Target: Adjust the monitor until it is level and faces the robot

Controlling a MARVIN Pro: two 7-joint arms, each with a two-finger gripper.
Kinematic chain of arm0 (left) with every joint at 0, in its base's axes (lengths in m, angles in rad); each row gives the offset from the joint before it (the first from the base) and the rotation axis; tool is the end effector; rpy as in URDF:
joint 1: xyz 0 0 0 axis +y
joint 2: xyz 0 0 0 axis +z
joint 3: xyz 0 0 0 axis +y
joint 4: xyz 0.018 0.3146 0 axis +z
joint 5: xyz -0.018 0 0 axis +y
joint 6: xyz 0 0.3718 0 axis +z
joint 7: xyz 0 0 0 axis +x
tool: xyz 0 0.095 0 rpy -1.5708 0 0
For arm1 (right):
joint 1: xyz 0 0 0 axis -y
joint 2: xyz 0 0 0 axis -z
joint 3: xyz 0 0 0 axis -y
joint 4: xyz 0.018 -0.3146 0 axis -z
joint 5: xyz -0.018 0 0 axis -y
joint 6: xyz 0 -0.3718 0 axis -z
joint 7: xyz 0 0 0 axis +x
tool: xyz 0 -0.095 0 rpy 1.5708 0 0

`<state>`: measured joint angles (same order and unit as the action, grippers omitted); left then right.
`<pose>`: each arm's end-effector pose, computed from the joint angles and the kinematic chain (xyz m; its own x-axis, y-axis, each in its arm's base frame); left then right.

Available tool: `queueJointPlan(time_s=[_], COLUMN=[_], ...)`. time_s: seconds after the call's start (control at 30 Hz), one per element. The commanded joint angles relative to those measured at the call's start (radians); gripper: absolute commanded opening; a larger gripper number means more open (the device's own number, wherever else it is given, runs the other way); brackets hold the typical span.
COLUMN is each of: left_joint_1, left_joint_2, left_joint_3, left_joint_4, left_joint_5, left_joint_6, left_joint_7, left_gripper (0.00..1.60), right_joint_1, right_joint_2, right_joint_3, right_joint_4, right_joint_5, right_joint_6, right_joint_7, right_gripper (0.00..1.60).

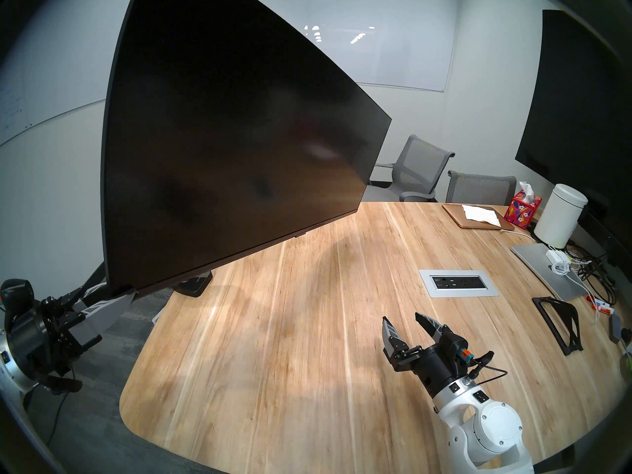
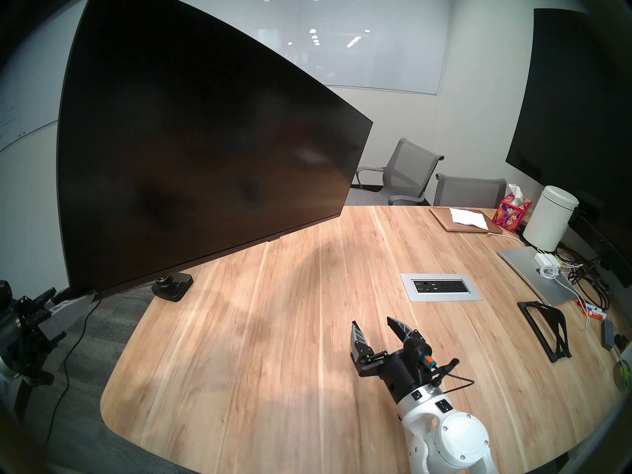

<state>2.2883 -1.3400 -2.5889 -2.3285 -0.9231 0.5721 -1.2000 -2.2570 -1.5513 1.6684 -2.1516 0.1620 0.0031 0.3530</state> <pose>0.1795 0.1997 -0.1068 0.1204 0.2102 0.9702 -0.6837 -0.6910 0.2346 0.2727 -0.0091 -0.3168 0.0980 -0.0919 0.9909 0.2684 -0.9564 -0.1152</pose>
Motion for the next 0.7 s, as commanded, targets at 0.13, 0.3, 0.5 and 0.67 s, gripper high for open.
queueJointPlan(time_s=[0.13, 0.3, 0.5, 0.67], left_joint_1=[-0.082, -0.098, -0.118, -0.125], left_joint_2=[0.077, 0.089, 0.102, 0.106], left_joint_3=[-0.017, -0.016, -0.006, 0.001], left_joint_4=[0.080, 0.098, 0.123, 0.131], left_joint_5=[0.006, 0.009, 0.019, 0.025], left_joint_6=[0.019, 0.026, 0.034, 0.037], left_joint_7=[0.064, 0.073, 0.084, 0.087], left_gripper=[0.33, 0.34, 0.45, 0.78], right_joint_1=[0.002, 0.002, 0.002, 0.002], right_joint_2=[0.001, 0.001, 0.001, 0.001], right_joint_3=[0.002, 0.002, 0.002, 0.002], right_joint_4=[-0.019, -0.019, -0.019, -0.019], right_joint_5=[-0.002, -0.002, -0.002, -0.002], right_joint_6=[-0.001, 0.000, 0.000, 0.000], right_joint_7=[-0.001, 0.000, 0.000, 0.000], right_gripper=[1.60, 1.60, 1.60, 1.60])
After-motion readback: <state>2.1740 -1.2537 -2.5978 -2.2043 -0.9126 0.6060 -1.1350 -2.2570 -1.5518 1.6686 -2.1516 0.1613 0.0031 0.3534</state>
